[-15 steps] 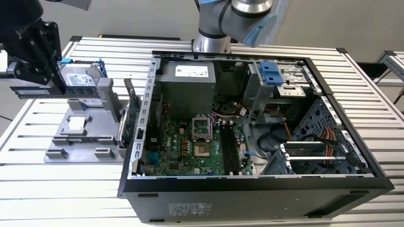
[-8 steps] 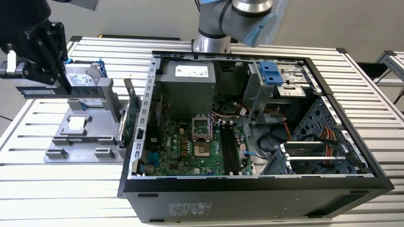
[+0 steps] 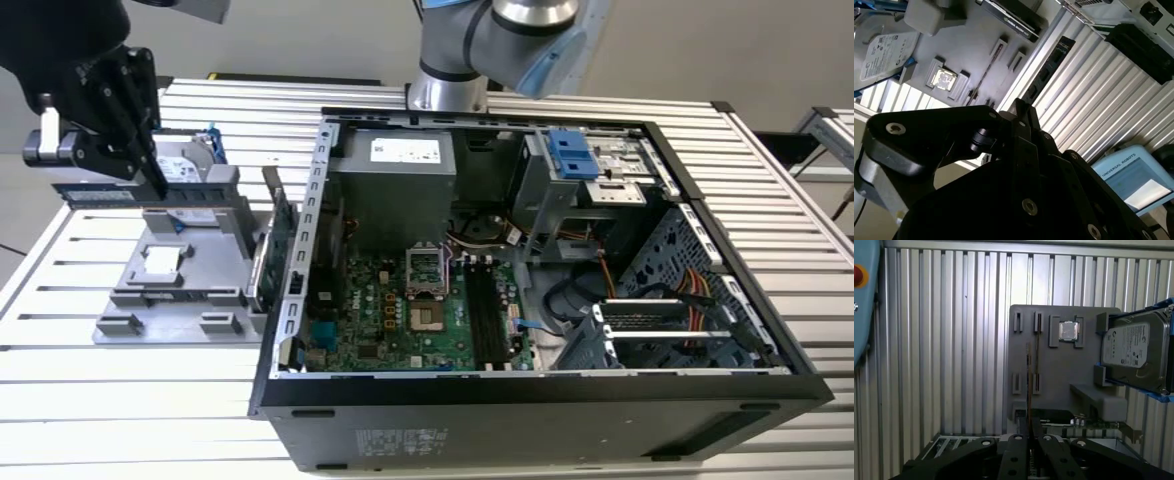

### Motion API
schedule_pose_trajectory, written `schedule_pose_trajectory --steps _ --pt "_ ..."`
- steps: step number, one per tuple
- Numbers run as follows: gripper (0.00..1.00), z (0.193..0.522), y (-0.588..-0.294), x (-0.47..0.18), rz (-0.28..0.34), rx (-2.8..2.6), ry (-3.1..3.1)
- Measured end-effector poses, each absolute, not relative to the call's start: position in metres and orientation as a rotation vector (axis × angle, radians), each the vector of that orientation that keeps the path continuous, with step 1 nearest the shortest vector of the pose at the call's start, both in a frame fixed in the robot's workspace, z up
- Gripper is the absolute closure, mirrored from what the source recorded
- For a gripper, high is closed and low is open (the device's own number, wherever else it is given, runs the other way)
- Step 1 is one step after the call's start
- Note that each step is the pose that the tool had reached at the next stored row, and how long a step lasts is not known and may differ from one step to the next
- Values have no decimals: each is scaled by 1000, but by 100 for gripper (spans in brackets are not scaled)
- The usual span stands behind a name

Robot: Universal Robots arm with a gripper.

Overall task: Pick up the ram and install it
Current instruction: 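Pick up the ram and move it above insertion slot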

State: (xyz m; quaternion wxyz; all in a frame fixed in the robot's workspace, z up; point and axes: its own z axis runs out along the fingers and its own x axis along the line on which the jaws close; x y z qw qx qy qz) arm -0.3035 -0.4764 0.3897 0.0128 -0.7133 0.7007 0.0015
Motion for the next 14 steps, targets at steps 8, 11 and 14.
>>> schedule_pose_trajectory --steps 8,11,14 --pt "100 390 -476 -291 5 -2223 2184" --pt "100 390 -476 -287 5 -2223 2184" --pt "100 390 -476 -283 5 -2223 2184"
